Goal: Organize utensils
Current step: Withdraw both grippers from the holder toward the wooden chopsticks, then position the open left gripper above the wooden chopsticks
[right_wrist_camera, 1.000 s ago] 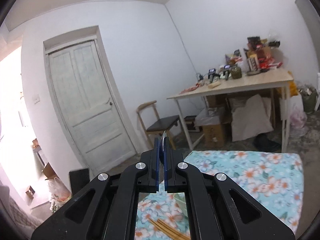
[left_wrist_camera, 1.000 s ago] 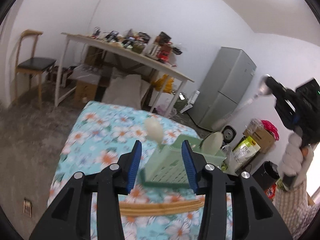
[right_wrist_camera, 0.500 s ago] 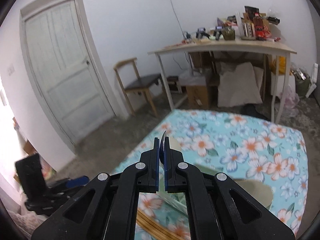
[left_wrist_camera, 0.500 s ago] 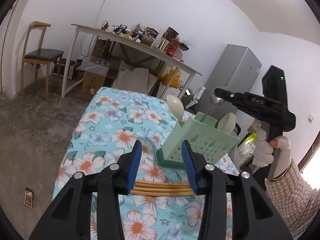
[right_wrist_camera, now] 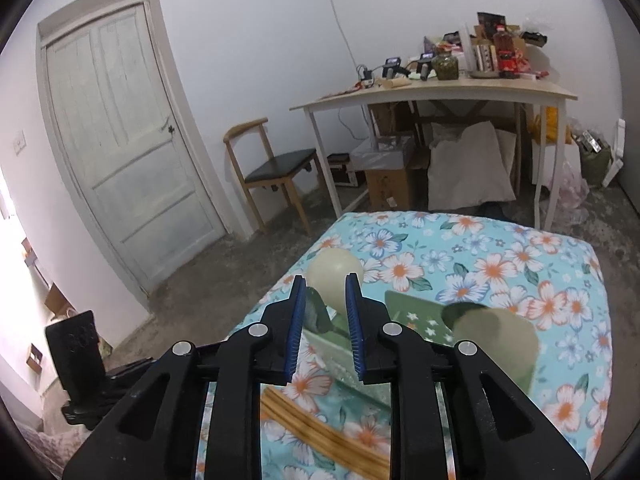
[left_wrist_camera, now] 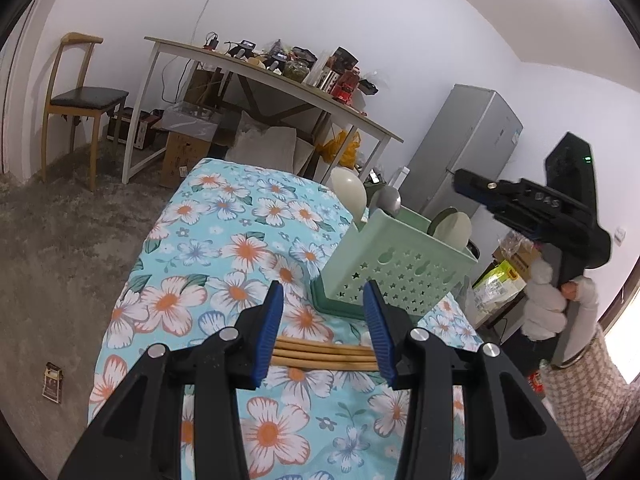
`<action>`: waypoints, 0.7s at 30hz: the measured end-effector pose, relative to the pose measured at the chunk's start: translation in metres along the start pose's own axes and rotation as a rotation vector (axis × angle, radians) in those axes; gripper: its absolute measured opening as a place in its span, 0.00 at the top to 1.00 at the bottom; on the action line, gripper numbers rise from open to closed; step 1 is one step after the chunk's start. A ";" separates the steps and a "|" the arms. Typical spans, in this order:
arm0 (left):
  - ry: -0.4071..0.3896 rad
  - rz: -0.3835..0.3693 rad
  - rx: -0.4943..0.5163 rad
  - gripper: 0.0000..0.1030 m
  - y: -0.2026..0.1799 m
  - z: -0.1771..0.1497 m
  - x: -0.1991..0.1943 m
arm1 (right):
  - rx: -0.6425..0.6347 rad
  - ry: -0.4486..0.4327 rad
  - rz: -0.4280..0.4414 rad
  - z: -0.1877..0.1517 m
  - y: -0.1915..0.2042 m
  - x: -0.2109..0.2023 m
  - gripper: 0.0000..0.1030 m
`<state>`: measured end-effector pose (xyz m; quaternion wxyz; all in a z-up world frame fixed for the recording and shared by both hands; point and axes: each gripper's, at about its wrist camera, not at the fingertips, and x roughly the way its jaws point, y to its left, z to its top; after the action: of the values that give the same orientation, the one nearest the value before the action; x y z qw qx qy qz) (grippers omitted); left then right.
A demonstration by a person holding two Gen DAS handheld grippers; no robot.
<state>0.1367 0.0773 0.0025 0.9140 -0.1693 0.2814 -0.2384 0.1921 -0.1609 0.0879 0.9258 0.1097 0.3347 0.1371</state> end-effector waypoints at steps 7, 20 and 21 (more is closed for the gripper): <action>0.052 0.021 0.016 0.61 -0.010 -0.013 0.005 | 0.059 -0.020 -0.045 -0.034 -0.005 -0.043 0.60; 0.237 0.086 0.049 0.61 -0.030 -0.051 0.038 | 0.204 0.203 -0.263 -0.139 -0.028 -0.035 0.38; 0.252 0.087 0.041 0.61 -0.031 -0.053 0.041 | 0.200 0.210 -0.272 -0.144 -0.027 -0.035 0.37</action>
<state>0.1243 0.0211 -0.0429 0.8842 -0.1069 0.3960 -0.2236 0.0777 -0.1819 -0.0076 0.8802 0.1401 0.4532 -0.0127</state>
